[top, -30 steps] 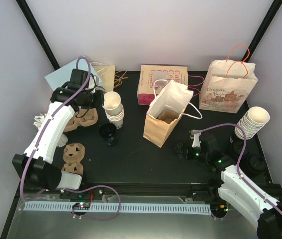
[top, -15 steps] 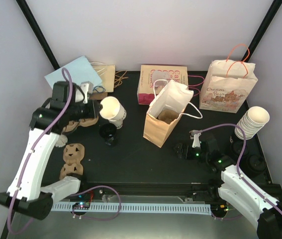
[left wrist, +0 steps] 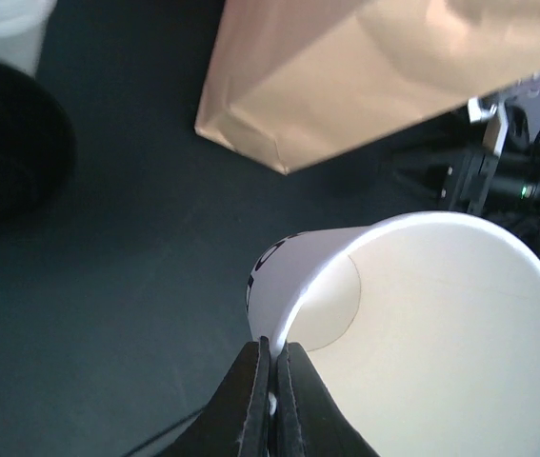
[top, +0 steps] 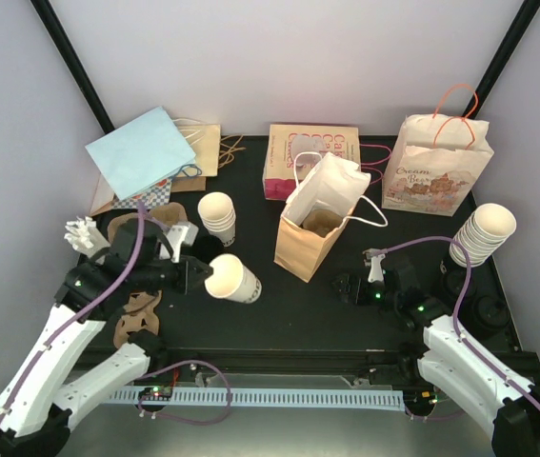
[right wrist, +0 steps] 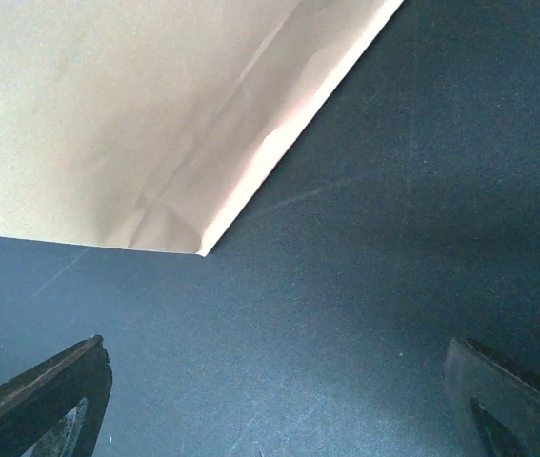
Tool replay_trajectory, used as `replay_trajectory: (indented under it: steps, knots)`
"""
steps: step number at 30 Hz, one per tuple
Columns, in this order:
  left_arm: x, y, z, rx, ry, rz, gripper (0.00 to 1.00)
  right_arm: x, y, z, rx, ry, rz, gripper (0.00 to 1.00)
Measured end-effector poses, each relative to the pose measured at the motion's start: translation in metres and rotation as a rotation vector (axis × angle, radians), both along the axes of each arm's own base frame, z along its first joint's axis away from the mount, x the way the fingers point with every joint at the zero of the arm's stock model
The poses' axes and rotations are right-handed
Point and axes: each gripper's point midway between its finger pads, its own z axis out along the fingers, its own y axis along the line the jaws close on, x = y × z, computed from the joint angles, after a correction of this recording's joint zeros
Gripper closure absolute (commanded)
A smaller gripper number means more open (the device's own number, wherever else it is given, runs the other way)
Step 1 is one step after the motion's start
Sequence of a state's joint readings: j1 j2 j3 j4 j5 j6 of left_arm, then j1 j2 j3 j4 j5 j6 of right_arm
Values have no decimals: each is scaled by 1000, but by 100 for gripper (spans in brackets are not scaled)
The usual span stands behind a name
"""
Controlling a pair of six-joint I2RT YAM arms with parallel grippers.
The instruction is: Pack the takeout coffee
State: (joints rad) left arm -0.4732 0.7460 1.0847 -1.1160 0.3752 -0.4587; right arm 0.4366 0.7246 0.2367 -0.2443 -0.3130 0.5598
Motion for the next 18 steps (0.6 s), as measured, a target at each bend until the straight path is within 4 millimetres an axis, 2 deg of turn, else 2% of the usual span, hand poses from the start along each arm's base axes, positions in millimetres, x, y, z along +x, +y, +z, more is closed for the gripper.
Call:
replay_trajectory:
  steps: [4, 7, 11, 18]
  knots:
    - [-14, -17, -33, 1, 80, -63, 98, 1, -1, 0, -1, 2, -8, 2]
    - [-22, -29, -46, 8, 103, -105, 99, 2, -3, -4, -7, 18, -26, 0]
    - [-24, -40, -49, -3, 88, -131, 99, 2, -3, -13, -12, 62, -46, 0]
    - [-21, -49, -53, -22, 62, -137, 98, 8, -4, -24, -9, 136, -110, 15]
